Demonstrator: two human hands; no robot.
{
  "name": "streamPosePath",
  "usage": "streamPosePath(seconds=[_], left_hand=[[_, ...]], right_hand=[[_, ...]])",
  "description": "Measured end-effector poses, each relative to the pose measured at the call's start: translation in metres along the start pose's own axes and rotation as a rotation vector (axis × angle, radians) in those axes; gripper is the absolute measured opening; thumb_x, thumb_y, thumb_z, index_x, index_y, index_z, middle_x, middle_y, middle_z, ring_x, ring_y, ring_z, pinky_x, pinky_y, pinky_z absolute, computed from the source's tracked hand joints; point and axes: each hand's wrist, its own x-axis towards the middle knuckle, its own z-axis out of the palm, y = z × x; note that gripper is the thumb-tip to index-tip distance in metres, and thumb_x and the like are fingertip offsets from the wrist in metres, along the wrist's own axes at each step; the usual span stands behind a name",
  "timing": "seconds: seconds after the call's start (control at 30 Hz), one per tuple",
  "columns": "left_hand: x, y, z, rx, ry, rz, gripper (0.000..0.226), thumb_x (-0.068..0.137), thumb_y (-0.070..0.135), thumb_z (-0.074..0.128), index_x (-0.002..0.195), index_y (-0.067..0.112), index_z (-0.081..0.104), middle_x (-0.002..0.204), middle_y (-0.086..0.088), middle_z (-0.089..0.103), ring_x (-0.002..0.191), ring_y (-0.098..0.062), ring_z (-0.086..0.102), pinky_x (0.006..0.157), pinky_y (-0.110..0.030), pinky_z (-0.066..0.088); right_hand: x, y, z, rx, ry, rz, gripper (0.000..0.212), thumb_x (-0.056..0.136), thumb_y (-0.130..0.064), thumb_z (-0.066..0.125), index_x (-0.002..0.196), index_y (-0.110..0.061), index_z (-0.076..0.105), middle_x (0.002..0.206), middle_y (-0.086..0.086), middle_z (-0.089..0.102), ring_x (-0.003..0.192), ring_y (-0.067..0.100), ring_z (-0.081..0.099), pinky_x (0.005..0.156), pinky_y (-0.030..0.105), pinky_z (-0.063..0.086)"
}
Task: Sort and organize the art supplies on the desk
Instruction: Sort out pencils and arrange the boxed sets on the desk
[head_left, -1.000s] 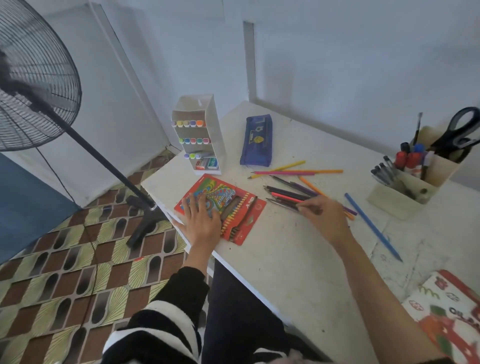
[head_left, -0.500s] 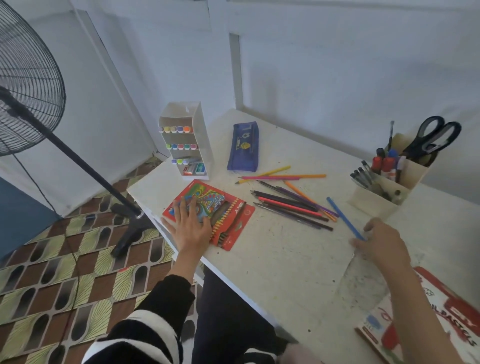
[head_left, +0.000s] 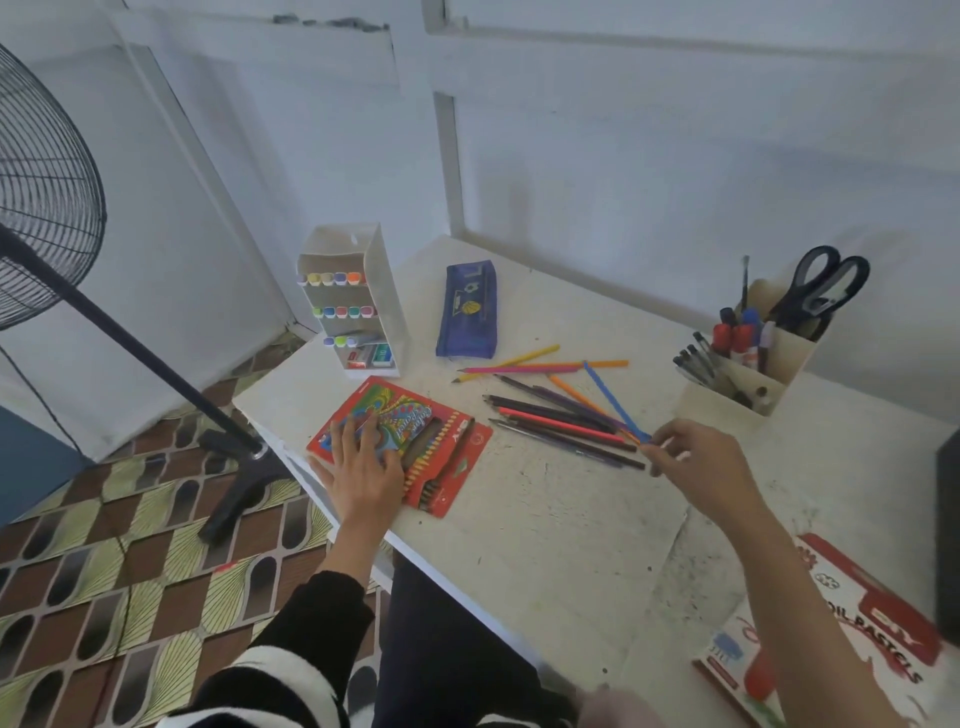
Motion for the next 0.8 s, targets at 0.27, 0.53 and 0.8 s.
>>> streamPosePath(seconds=[0.27,0.53,0.8], left_hand=[[0.001,-0.002,0.000,-0.012,-0.008,-0.015,0.048,0.097,0.032,0.035,0.145,0.027,0.030,0.157,0.002,0.018,0.147,-0.017,0.001,0.116,-0.054,-0.007],[0.000,-0.002,0.001,-0.018,-0.007,-0.009,0.058,0.089,0.039,0.024,0.144,0.027,0.030,0.157,0.002,0.018,0.147,-0.017,0.002,0.115,-0.053,-0.009],[0.001,-0.003,0.003,-0.031,-0.009,-0.022,0.051,0.093,0.034,0.031,0.144,0.028,0.031,0.157,0.002,0.018,0.147,-0.017,0.001,0.114,-0.053,-0.010]], right_hand=[[-0.018,-0.047,0.060,-0.028,-0.288,-0.158,0.019,0.081,-0.018,0.068,0.094,-0.031,0.067,0.076,-0.015,0.063,0.059,0.003,0.052,0.062,0.027,0.048],[-0.020,-0.068,0.088,-0.214,-0.366,-0.093,0.020,0.085,-0.029,0.063,0.104,-0.025,0.067,0.084,-0.009,0.057,0.075,0.011,0.058,0.067,0.027,0.052],[-0.015,-0.052,0.076,-0.264,-0.454,0.003,0.010,0.085,-0.029,0.064,0.093,-0.022,0.061,0.085,-0.001,0.064,0.072,0.016,0.064,0.065,0.030,0.053]])
